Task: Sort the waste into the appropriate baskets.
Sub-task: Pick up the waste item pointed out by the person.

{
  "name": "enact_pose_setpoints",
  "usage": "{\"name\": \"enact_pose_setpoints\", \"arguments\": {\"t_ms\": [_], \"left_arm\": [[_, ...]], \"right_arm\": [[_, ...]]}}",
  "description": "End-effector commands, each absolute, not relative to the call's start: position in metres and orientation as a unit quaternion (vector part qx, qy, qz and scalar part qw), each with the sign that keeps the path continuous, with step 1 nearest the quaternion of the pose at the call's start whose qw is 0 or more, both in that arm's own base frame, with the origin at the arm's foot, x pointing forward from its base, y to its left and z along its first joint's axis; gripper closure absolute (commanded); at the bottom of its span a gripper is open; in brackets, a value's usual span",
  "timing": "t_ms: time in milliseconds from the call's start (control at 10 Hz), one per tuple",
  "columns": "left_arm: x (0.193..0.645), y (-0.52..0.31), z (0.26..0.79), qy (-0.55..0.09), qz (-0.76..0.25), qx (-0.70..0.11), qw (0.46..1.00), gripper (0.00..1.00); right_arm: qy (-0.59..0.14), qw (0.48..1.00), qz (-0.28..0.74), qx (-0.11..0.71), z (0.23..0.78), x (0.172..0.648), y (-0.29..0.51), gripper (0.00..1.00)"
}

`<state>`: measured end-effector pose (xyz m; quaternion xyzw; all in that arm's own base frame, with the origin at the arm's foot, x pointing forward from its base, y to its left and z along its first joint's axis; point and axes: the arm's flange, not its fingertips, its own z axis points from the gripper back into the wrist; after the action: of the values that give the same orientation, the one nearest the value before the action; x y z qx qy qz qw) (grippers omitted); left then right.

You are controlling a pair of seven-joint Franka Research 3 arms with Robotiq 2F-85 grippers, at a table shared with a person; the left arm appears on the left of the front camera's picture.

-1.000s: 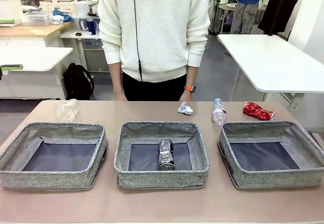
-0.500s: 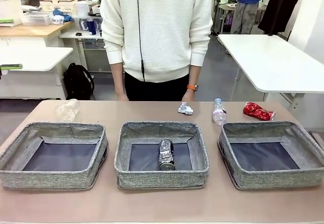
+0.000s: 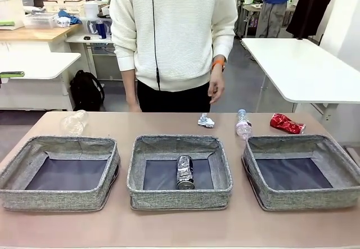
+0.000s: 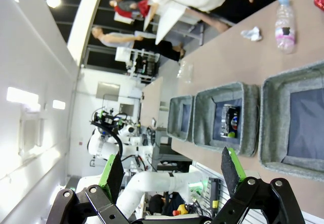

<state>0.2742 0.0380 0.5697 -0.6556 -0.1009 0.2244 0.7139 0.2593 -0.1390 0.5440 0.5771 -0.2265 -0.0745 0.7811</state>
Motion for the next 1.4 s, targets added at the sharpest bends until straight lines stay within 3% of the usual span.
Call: {"name": "enact_pose_setpoints", "arguments": {"t_ms": [0,700,800,900,1000,1100,1300], "left_arm": [[0.275,0.041,0.571,-0.104,0.216,-0.663,0.709,0.0],[0.275,0.041,0.571,-0.104,0.216,-0.663,0.709,0.0],[0.275,0.041,0.571,-0.104,0.216,-0.663,0.709,0.0],[0.275,0.041,0.571,-0.104,0.216,-0.663,0.709,0.0],[0.275,0.041,0.571,-0.104,0.216,-0.663,0.709,0.0],[0.275,0.041,0.571,-0.104,0.216,-0.663,0.709,0.0],[0.275,0.041,0.571,-0.104,0.216,-0.663,0.709,0.0]], "right_arm": [[-0.239,0.775,-0.064,0.582,0.545,0.261,-0.139,0.0],[-0.227,0.781,-0.074,0.577,0.544,0.259,-0.139,0.0],[-0.221,0.859,-0.06,0.458,0.562,0.282,-0.104,0.0],[-0.206,0.936,-0.013,0.284,0.582,0.311,-0.05,0.0],[-0.185,0.971,0.031,0.144,0.589,0.335,-0.001,0.0],[-0.164,0.984,0.064,0.005,0.584,0.357,0.044,0.0],[-0.132,0.981,0.106,-0.093,0.556,0.387,0.125,0.0]]}}
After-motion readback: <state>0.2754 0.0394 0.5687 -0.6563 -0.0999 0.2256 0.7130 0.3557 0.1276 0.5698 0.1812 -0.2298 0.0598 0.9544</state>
